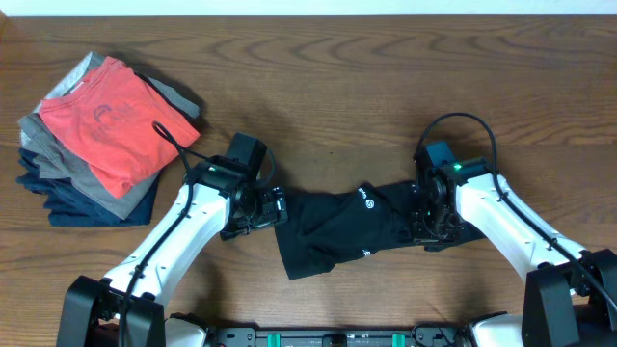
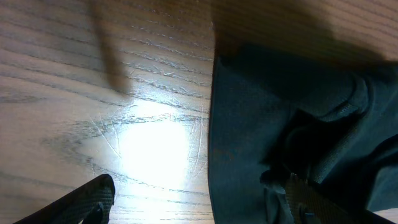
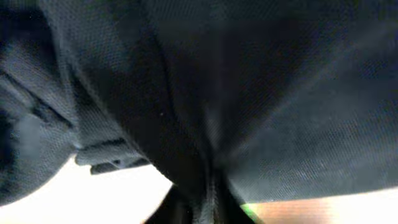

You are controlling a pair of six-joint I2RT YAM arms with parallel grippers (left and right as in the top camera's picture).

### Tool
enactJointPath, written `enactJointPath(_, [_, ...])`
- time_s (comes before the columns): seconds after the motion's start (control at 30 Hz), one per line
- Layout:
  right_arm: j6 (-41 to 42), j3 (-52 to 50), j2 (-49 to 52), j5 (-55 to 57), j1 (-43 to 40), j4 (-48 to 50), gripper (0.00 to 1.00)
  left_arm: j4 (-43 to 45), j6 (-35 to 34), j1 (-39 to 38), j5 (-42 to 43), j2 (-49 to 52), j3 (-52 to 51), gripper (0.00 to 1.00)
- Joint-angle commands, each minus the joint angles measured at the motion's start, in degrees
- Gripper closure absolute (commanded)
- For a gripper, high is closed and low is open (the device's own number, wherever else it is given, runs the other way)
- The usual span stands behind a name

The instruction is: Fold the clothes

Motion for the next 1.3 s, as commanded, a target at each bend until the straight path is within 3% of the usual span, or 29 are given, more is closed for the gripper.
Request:
enactJointPath(0.0, [0.6, -0.3, 0.1, 0.5, 0.5, 2.1, 0.75, -0.2, -0.3, 0.2, 0.7, 0.6, -0.6, 0.11])
enactJointPath(0.07, [1.5, -0.3, 0.1, 0.5, 0.5, 4.3, 0.66, -0.7, -0.3, 0.2, 1.2, 0.6, -0.6, 0.08])
enactJointPath(0.17, [2.8, -0.3, 0.1, 0.5, 0.5, 8.4, 0.39, -1.2, -0.3, 0.2, 2.4, 0.6, -0.6, 0.06])
enactJointPath(0.23, [3.3, -0.3, 0.1, -0.3, 0.5, 11.0, 0.35, -1.5, -0.3, 0.0, 2.5, 0.6, -0.6, 0.05])
enactJointPath(0.5, [3.3, -0.2, 0.0, -3.3, 0.5, 15.0, 0.34, 0.2, 0.3, -2.2, 5.5, 1.1, -1.9, 0.02])
enactJointPath(0.87, [3.3, -0.2, 0.0, -3.3, 0.5, 15.1, 0.30, 17.8, 2.1, -3.7, 17.8, 4.6, -10.3, 0.00])
enactJointPath(1.03, [3.3, -0.2, 0.0, -3.3, 0.5, 15.0, 0.29, 20.5, 2.1, -3.7, 19.8, 6.2, -11.6, 0.01])
enactJointPath(1.2, [3.3, -0.2, 0.0, -3.3, 0.5, 15.0, 0.29, 21.3, 2.1, -3.7, 21.7, 6.3, -12.3, 0.26])
enactJointPath(1.27, [3.3, -0.2, 0.0, -3.3, 0.5, 15.0, 0.29, 21.4, 2.1, -3.7, 21.6, 6.3, -12.4, 0.44])
